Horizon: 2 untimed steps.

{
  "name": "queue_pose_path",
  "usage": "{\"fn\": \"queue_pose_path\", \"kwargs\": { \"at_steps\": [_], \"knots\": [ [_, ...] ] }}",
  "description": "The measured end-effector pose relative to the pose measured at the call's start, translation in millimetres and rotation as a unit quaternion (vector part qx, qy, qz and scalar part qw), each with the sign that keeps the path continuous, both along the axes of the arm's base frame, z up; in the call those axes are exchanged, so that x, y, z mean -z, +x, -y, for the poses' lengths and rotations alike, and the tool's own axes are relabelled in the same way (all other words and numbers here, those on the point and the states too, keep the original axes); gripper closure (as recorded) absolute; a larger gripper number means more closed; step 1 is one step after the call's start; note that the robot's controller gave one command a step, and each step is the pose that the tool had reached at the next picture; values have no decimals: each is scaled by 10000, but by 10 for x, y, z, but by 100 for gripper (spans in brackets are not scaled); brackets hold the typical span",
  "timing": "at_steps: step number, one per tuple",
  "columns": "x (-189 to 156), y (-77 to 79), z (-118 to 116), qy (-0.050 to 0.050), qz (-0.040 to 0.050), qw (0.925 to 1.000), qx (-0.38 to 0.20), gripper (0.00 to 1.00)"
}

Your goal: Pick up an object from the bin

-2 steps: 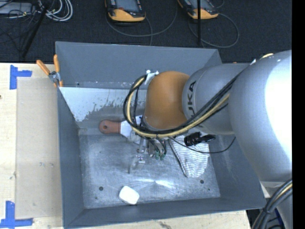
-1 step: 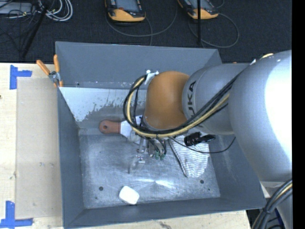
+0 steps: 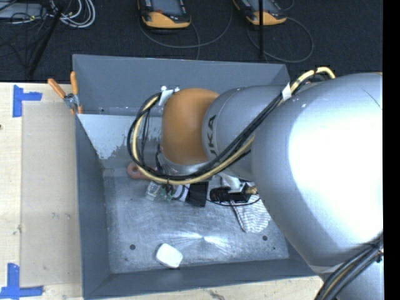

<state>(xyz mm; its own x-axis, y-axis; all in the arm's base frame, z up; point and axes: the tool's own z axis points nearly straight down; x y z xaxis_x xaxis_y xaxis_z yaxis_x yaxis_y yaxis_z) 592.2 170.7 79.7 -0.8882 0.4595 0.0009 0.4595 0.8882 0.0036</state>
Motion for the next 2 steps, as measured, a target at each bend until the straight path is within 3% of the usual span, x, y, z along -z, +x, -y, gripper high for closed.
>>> {"fn": "queue_pose_path", "kwargs": {
  "at_steps": [1, 2],
  "knots": [
    [0, 0, 1, -2, 1, 10000, -2, 100],
    [-1292, 32, 164, -20, 2, 9999, 135, 100]
  ]
}}
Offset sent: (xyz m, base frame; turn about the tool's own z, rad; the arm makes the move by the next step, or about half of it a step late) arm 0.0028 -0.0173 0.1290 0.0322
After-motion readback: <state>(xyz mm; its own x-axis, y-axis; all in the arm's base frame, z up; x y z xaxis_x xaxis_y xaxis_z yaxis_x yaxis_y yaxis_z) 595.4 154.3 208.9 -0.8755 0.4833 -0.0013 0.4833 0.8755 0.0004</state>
